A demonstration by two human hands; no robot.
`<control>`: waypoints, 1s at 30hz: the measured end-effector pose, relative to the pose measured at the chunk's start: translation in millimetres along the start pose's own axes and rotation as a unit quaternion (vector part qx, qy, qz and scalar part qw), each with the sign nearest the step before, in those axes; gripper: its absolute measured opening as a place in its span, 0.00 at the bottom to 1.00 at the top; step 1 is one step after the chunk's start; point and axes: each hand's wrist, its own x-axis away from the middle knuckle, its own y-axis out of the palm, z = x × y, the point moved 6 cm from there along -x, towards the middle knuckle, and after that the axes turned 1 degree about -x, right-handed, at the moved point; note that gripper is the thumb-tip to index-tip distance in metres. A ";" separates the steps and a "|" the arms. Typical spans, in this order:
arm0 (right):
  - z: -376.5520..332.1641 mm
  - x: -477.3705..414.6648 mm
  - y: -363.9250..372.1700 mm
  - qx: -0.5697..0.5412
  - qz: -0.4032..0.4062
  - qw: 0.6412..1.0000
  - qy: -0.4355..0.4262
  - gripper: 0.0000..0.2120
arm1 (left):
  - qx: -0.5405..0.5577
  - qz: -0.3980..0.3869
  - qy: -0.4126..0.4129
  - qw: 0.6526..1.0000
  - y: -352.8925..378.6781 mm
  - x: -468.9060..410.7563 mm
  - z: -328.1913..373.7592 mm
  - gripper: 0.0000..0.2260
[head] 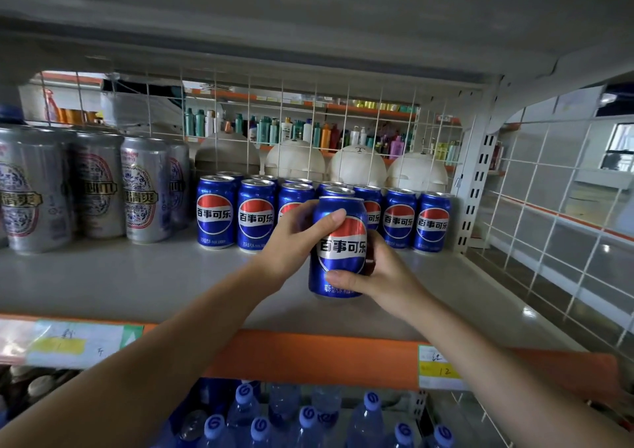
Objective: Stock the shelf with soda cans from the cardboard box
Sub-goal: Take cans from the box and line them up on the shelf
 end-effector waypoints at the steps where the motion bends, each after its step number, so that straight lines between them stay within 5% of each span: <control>1: 0.5 0.0 -1.5 0.004 0.005 1.000 0.001 0.35 | 0.001 0.002 -0.001 1.000 -1.4 -0.7 -1.8 0.08; 3: 0.8 -0.7 -7.0 0.008 0.025 1.000 0.003 0.32 | 0.004 0.016 -0.013 1.000 -6.7 -3.1 -8.8 0.06; 5: -0.5 -2.2 -16.4 0.008 0.060 0.998 0.004 0.30 | -0.025 0.052 -0.031 0.998 -16.9 -6.7 -18.2 0.16; 8: 0.0 -8.0 -38.7 0.012 0.106 0.994 0.019 0.29 | -0.234 0.106 -0.009 0.966 -33.5 -8.9 -30.6 0.17; 12: 9.0 -18.4 -73.1 0.054 0.144 0.987 0.049 0.33 | -0.480 -0.077 -0.042 0.873 -16.2 -5.9 -56.4 0.34; 20: 35.4 -35.6 -85.5 0.126 0.106 0.980 0.110 0.41 | -0.530 -0.232 -0.102 0.809 -3.2 2.6 -72.3 0.31; 30: 48.6 -51.0 -81.9 0.159 0.099 0.973 0.138 0.41 | -0.539 -0.257 -0.107 0.795 -2.4 5.6 -75.6 0.29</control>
